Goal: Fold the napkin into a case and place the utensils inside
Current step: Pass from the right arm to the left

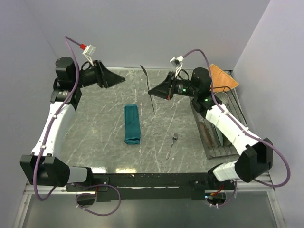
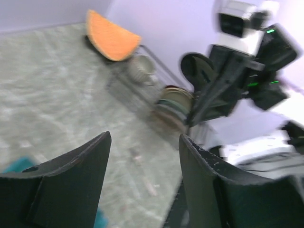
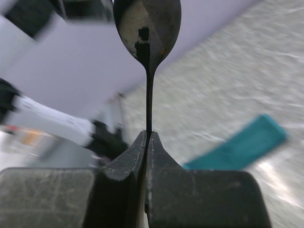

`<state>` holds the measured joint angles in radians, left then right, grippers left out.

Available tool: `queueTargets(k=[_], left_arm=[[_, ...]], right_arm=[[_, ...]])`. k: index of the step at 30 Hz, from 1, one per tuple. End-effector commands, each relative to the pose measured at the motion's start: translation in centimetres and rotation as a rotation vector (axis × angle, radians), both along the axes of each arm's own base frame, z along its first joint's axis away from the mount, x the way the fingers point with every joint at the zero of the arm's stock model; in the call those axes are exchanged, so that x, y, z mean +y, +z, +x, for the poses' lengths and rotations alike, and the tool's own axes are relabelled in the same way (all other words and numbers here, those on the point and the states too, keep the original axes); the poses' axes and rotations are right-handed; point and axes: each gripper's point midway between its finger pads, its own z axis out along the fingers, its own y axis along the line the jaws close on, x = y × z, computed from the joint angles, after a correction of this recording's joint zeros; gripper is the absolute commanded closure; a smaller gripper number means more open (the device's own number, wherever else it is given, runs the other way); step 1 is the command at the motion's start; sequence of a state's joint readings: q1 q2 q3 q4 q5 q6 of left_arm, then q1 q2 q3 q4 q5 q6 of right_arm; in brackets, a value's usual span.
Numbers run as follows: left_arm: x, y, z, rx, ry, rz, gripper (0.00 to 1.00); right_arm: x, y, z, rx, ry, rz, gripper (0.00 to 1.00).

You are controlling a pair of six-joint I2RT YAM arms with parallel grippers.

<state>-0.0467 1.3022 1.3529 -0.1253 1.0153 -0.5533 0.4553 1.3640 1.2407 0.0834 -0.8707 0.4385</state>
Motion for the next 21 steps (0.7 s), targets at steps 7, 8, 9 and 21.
queueTargets(k=[7, 8, 9, 21], left_arm=[[-5.3, 4.2, -2.5, 0.059, -0.213, -0.181, 0.43], [-6.0, 4.2, -2.8, 0.059, -0.237, -0.185, 0.45], [-6.4, 4.4, -3.1, 0.065, -0.254, -0.19, 0.46], [-8.5, 4.6, -4.5, 0.082, -0.322, -0.17, 0.51]], right_arm=[[0.9, 6.5, -2.0, 0.199, 0.136, 0.377, 1.0], [0.9, 6.5, -2.0, 0.201, 0.137, 0.376, 1.0], [1.0, 6.3, -2.0, 0.205, 0.137, 0.373, 1.0], [2.2, 6.0, -3.2, 0.139, 0.183, 0.314, 1.0]])
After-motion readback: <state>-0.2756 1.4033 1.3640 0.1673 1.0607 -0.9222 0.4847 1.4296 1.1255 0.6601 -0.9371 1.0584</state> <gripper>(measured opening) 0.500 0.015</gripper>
